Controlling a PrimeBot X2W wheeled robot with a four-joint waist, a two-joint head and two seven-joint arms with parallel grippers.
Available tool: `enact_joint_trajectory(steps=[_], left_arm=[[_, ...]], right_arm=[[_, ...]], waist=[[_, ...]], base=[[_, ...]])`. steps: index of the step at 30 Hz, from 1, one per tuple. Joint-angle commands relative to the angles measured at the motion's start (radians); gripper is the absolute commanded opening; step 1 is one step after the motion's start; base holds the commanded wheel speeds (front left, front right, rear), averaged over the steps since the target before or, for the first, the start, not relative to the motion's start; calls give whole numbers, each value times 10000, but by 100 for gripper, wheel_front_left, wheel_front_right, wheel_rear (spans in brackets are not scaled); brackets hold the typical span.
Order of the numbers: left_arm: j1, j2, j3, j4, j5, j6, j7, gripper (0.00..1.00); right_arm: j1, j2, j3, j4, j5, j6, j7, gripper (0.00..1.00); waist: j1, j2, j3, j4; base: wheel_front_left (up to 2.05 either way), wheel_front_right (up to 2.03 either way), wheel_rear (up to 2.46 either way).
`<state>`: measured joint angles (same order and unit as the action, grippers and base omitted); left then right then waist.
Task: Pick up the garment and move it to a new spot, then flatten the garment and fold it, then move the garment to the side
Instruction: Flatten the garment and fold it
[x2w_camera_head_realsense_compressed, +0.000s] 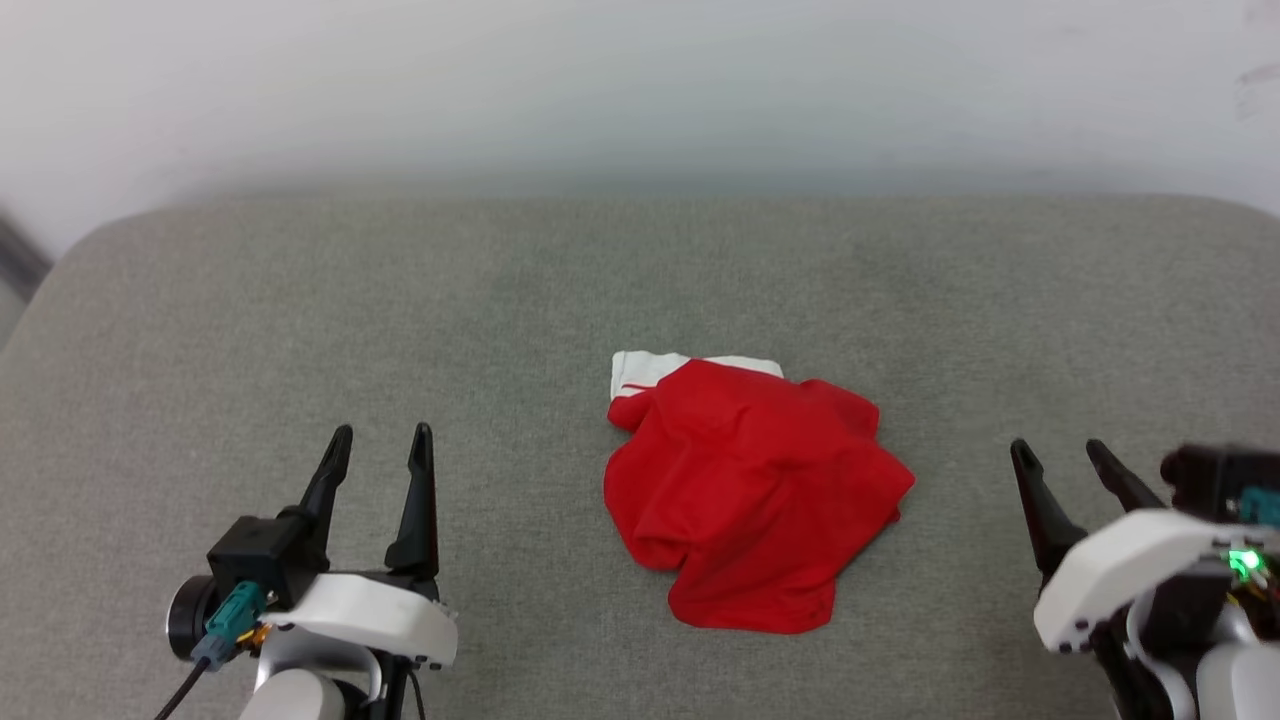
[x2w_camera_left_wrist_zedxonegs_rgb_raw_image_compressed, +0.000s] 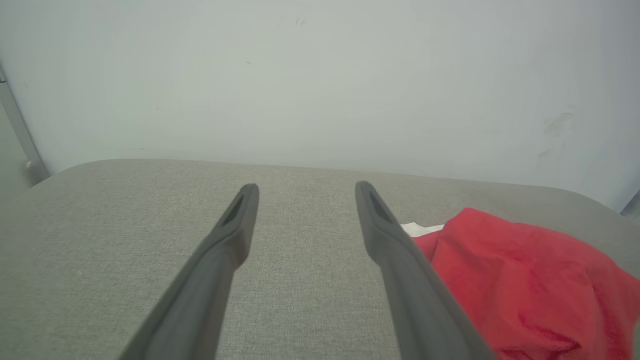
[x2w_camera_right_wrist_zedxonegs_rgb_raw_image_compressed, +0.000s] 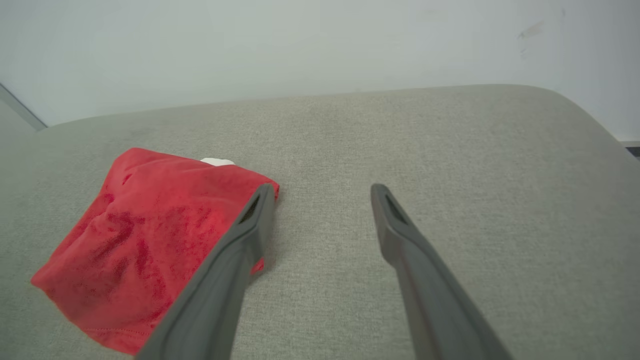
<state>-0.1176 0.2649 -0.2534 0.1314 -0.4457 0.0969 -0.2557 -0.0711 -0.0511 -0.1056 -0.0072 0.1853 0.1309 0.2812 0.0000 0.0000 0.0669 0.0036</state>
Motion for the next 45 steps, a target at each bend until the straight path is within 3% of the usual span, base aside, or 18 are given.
enact_joint_trajectory(steps=[1, 11, 19, 22, 24, 30, 34, 39, 45], left_arm=[[-172, -49, -15, -51, 58, -20, -34, 100], [-1012, -444, -217, -157, 320, -292, -94, 100], [-1416, -826, -38, -70, 548, -576, -111, 100], [-1467, -1032, 154, 83, 697, -764, -103, 100], [-1415, -1078, 235, 145, 759, -804, -104, 100], [-1141, -1144, 457, 263, 930, -926, -103, 100], [-972, -1120, 554, 296, 1033, -948, -104, 100], [-809, -1074, 600, 304, 1092, -934, -96, 100], [-515, -1007, 663, 349, 1047, -884, -95, 100]], right_arm=[[-403, 10, -9, 105, 27, -3, 353, 100], [-2917, -1107, 1226, 1353, 937, -3, 4369, 100], [-3920, -1545, 2366, 2696, 1450, -3, 5502, 100], [-3887, -1478, 2915, 3860, 1821, -3, 5776, 99], [-3854, -1420, 3193, 4077, 1957, 1, 5719, 2], [-4428, -1744, 3465, 3385, 1913, -5, 4533, 0], [-4267, -1795, 3106, 2461, 1520, -5, 3707, 0], [-3397, -1659, 2172, 1338, 934, -5, 3259, 0], [-811, -749, 917, -176, 283, -5, 3632, 0]], waist=[[0, 0, 309, 154], [0, 0, 1524, 964], [0, 0, 2175, 1371], [0, 0, 2217, 1416], [0, 0, 2161, 1397], [0, 0, 1825, 1076], [0, 0, 1526, 761], [0, 0, 1260, 473], [0, 0, 954, 185]], base=[[0, 0, 0], [0, 0, 0], [0, 0, 0], [0, 0, 0], [0, 0, 0], [0, 0, 0], [0, 0, 0], [0, 0, 0], [0, 0, 0]])
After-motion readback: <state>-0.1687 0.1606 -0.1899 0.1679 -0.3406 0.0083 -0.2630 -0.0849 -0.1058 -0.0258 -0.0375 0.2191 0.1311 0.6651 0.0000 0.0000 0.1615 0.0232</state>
